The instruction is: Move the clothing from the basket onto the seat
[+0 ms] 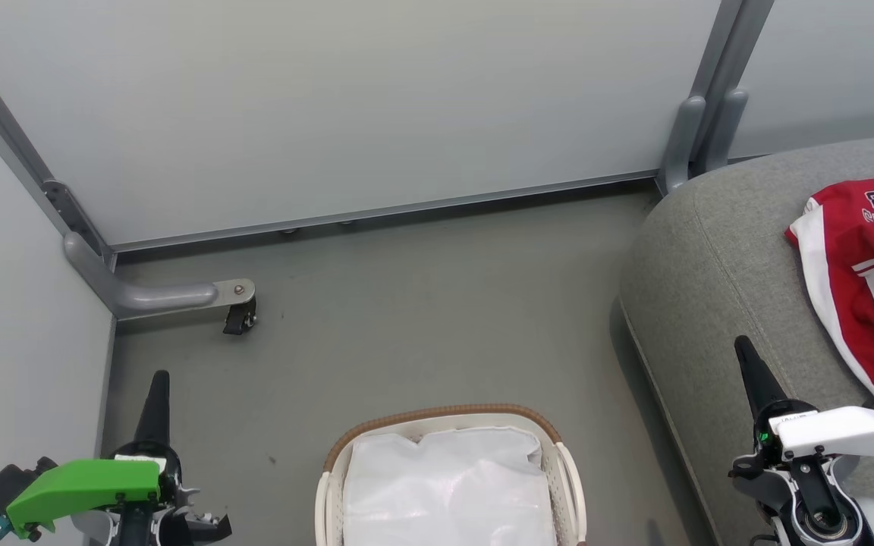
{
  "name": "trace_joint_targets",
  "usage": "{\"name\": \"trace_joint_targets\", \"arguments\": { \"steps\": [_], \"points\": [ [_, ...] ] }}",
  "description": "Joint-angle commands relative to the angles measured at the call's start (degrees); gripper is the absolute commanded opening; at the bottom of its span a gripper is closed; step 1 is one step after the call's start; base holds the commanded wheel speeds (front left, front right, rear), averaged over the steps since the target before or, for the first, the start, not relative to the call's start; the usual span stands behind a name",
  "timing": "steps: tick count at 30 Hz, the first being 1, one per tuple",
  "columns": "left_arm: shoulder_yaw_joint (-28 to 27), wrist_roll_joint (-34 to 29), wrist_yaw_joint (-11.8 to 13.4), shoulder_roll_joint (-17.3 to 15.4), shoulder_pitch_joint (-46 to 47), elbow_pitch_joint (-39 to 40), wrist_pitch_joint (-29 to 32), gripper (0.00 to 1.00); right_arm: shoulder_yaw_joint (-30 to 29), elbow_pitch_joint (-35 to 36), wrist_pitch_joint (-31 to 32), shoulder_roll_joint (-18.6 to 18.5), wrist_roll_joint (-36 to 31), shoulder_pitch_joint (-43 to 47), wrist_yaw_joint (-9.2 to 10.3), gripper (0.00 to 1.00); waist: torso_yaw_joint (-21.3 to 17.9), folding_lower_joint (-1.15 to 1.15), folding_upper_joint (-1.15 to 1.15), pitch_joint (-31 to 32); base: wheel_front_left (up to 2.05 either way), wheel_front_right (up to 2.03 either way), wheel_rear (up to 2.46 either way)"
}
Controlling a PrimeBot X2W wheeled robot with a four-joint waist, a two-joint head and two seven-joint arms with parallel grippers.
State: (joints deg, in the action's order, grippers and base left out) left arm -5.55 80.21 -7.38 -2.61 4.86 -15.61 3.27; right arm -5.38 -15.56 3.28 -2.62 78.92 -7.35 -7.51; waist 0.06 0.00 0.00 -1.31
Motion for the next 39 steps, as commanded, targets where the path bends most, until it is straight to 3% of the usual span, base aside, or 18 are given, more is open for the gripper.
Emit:
{"name": "trace_joint_targets", "arguments": {
  "steps": [1,30,39],
  "points": [
    [-0.34,1.46,-0.15,-0.39,1.33,0.46,0.33,0.0,-0.33,0.55,0.47,-0.35,1.53,0.7,0.02,0.0,0.0,0.0,0.0,0.06,0.0,0.0,0.0],
    [-1.12,12.48,-0.2,-0.45,1.79,1.72,3.49,0.0,-1.3,1.73,3.52,-0.41,13.75,1.46,0.03,0.0,-0.06,0.0,0.0,1.13,0.0,0.0,0.0],
    [-1.09,12.28,-0.2,-0.44,1.66,1.65,3.48,0.0,-1.28,1.7,3.43,-0.41,13.56,1.46,0.03,0.0,-0.06,0.0,0.0,1.13,0.0,0.0,0.0]
  ]
}}
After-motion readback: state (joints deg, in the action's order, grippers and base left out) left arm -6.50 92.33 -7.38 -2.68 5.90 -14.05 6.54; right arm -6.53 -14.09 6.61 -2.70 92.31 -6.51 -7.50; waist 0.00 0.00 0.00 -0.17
